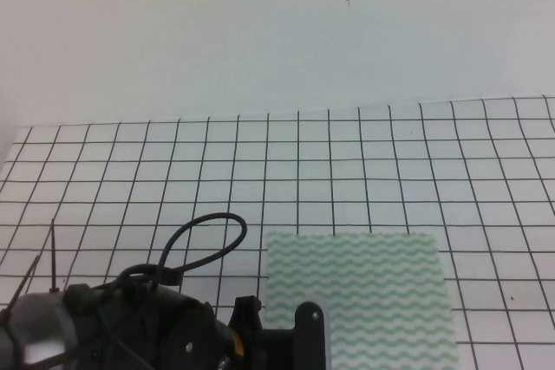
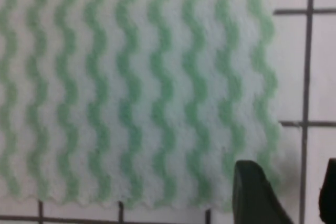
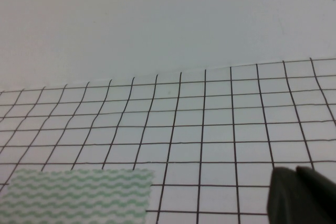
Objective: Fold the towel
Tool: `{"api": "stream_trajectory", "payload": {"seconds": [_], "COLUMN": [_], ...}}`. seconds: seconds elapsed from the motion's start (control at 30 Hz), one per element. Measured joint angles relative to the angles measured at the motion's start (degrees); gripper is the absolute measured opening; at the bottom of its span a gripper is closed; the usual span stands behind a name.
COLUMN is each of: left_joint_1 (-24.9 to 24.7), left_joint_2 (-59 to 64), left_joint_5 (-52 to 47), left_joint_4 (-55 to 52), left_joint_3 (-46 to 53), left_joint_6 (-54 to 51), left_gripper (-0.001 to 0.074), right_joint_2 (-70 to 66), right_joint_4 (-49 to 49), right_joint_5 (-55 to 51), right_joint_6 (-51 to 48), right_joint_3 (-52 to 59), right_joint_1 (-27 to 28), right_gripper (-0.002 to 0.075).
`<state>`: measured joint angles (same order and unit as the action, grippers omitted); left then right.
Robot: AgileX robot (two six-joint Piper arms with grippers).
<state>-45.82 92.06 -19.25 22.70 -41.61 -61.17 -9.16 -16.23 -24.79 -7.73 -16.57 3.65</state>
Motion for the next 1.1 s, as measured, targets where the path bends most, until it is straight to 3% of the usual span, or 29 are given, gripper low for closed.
{"api": "stream_trajectory", "payload": {"seconds": [0.23,0.7,1.1], "left_joint_1": [0.0,0.0,0.0], "left_joint_2": [0.3,0.3,2.4], "left_joint_5": [-2.8,-2.4,-1.6], "left_joint_4": [-7.5,-13.0,-13.1], "left_joint_3": [-0.1,-0.1,-0.4], "left_joint_6": [1.2,4.3,-1.6], "left_gripper": [0.0246,0.0240,0.0240], "right_joint_2": [0.0,0.0,0.0], "right_joint_4": [0.0,-0.6,-0.9], "right_joint_5": [0.0,0.0,0.0], "right_joint_6": [0.0,-0.1,-0.1], "right_joint_3": [0.0,0.0,0.0], "right_joint_1": [0.0,0.0,0.0], "right_gripper": [-0.0003,-0.0003,-0.0003]}}
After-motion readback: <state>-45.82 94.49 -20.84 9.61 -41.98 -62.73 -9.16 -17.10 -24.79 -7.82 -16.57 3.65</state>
